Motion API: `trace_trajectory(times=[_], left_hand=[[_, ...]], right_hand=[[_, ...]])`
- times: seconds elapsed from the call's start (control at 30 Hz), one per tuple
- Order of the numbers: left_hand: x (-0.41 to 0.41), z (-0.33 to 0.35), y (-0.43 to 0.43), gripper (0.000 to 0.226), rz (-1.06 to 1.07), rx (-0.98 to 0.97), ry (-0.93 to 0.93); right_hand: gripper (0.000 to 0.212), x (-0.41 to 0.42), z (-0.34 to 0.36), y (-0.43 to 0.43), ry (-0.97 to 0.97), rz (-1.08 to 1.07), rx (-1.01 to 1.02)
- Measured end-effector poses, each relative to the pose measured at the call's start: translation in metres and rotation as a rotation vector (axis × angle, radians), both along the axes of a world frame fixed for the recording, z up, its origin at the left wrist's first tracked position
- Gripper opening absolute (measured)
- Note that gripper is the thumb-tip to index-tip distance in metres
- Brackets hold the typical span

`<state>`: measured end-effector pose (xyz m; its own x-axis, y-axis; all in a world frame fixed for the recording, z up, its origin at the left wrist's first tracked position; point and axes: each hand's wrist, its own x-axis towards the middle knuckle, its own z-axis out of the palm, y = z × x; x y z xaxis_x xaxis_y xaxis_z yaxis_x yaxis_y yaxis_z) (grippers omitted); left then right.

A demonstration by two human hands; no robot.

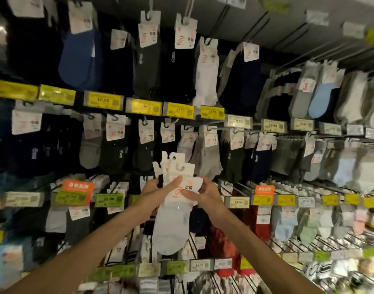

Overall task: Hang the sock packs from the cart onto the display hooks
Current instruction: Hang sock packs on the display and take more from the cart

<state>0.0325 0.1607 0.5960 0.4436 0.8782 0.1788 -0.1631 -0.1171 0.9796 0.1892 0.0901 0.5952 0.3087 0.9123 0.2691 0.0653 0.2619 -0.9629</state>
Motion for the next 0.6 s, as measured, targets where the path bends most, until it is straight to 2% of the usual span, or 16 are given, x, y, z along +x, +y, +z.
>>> trace_trajectory(times=[0.13, 0.33, 0.43, 0.6], left_hand=[[0.009, 0.010, 0.011, 0.030, -0.022, -0.016, -0.039], [0.046, 0.026, 0.033, 0.022, 0.132, 0.003, -0.069], [0.065, 0.037, 0.037, 0.019, 0.161, 0.045, -0.080], [0.086, 0.055, 0.057, 0.029, 0.287, 0.099, -0.020]], right_hand=[[0.049, 0.010, 0.009, 0.010, 0.109, -0.068, -0.001], [0.040, 0.038, 0.029, 0.028, 0.247, -0.122, 0.057], [0.037, 0.052, 0.047, 0.038, 0.235, -0.140, 0.122], [0.041, 0.079, 0.088, 0.053, 0.191, -0.098, 0.282]])
